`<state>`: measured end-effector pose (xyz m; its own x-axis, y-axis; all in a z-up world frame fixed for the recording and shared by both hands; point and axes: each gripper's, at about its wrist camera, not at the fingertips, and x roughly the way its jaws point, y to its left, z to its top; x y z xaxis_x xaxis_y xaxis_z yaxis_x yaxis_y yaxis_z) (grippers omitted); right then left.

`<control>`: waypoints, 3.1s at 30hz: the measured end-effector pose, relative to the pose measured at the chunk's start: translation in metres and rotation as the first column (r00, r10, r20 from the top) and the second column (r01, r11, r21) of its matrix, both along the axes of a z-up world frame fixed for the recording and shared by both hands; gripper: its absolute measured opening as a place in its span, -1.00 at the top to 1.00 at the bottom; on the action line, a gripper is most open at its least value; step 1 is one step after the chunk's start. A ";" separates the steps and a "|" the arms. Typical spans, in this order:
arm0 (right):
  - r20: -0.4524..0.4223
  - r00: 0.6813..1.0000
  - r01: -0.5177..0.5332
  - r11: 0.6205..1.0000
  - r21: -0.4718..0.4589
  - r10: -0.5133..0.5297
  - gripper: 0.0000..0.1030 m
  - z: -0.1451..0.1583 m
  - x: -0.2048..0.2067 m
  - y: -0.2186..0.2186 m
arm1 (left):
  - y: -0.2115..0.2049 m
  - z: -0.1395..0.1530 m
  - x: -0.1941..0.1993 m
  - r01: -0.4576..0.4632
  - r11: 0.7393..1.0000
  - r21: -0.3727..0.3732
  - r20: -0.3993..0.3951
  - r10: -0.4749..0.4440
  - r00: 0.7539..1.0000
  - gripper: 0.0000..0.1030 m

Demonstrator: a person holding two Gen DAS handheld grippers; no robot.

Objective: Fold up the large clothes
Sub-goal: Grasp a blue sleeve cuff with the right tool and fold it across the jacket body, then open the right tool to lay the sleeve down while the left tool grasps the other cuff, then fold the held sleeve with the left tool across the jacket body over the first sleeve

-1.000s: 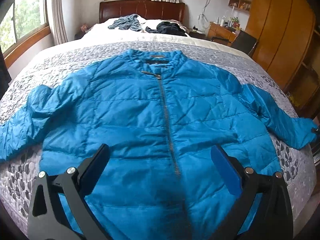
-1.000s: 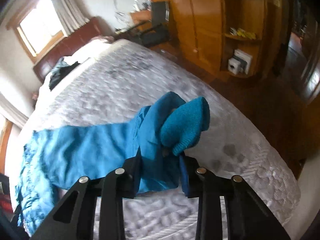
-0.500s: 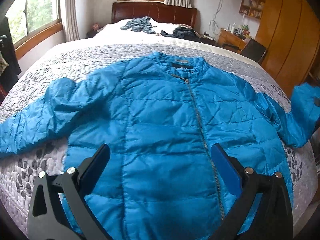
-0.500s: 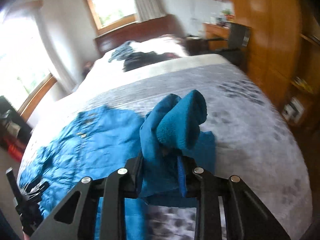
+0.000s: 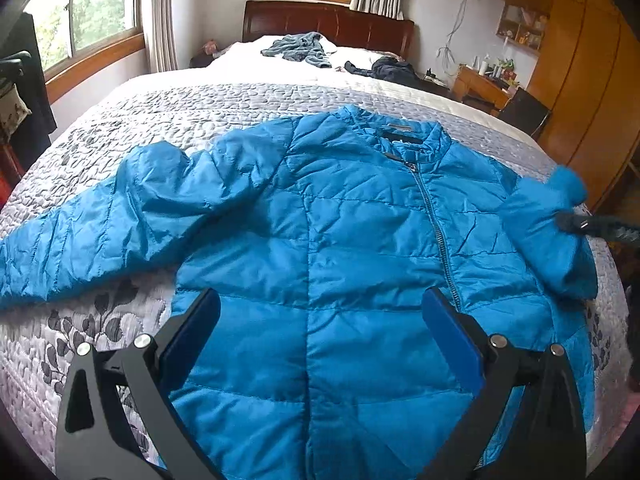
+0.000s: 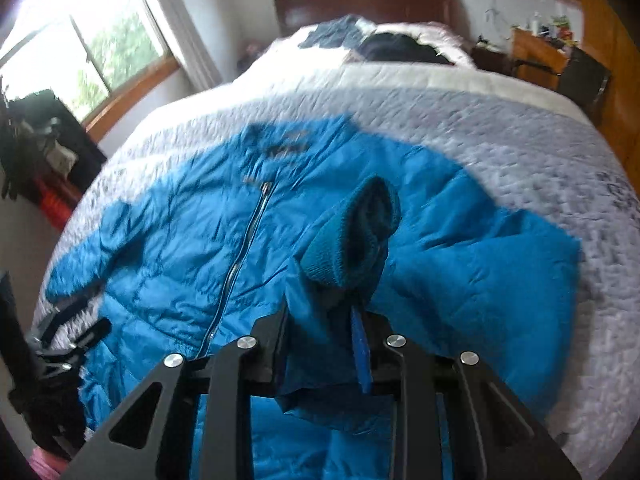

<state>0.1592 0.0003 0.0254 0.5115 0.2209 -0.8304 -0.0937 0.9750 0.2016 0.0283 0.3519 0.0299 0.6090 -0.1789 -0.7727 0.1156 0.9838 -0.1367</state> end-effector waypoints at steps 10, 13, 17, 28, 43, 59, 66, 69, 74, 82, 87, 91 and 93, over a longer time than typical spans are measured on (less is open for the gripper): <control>0.014 0.979 -0.204 0.968 0.146 0.204 -0.03 0.004 -0.010 0.028 | -0.010 -0.001 0.010 0.043 0.999 -0.022 -0.051 -0.044 0.998 -0.94; 0.044 0.988 -0.154 0.979 0.135 0.149 -0.03 0.019 -0.014 0.013 | -0.025 -0.003 0.021 0.092 0.994 -0.052 -0.088 -0.097 0.991 -0.94; 0.101 0.994 -0.044 0.992 0.114 0.033 -0.03 0.038 -0.017 -0.022 | -0.055 -0.013 0.043 0.145 0.987 -0.068 -0.154 -0.154 0.976 -0.94; 0.138 0.966 0.201 0.969 0.142 -0.220 -0.19 0.011 -0.023 -0.123 | -0.134 -0.038 0.092 0.202 0.961 -0.190 -0.308 -0.254 0.917 -0.54; 0.103 0.942 0.289 0.929 0.230 -0.318 -0.19 -0.001 -0.025 -0.175 | -0.085 0.017 0.089 0.130 0.976 -0.177 -0.067 -0.144 0.987 0.53; -0.066 0.974 0.224 0.963 0.151 -0.216 -0.15 -0.065 0.008 -0.128 | 0.006 -0.030 0.125 -0.048 0.991 -0.123 -0.149 0.030 0.988 0.34; -0.061 0.973 0.226 0.968 0.105 -0.221 -0.18 -0.072 0.010 -0.123 | 0.018 -0.030 0.125 -0.060 0.990 -0.126 -0.144 0.042 0.989 0.03; -0.025 0.969 0.248 0.966 0.071 -0.247 -0.18 -0.054 0.005 -0.121 | 0.034 -0.006 0.114 -0.092 0.988 -0.122 -0.074 0.083 0.994 0.00; 0.082 0.979 0.185 0.982 0.039 -0.187 -0.18 -0.003 -0.008 -0.089 | 0.022 0.026 0.102 -0.042 0.990 -0.132 -0.010 0.041 0.999 -0.08; -0.054 0.994 0.093 0.995 0.045 -0.090 -0.18 -0.027 0.031 -0.034 | -0.020 -0.016 0.125 0.022 0.995 -0.101 -0.123 -0.034 0.992 -0.10; -0.099 0.991 0.088 0.995 0.037 -0.084 -0.19 -0.063 0.040 -0.033 | -0.019 -0.035 0.132 0.042 0.996 -0.075 -0.121 -0.051 0.991 -0.10; -0.078 0.995 0.071 0.997 0.009 -0.070 -0.19 -0.068 0.039 -0.029 | -0.023 -0.040 0.128 0.054 0.997 -0.047 -0.087 -0.058 0.995 -0.12; -0.076 0.994 0.074 0.997 0.019 -0.072 -0.19 -0.068 0.039 -0.031 | -0.024 -0.037 0.127 0.056 0.998 -0.038 -0.082 -0.059 0.995 -0.12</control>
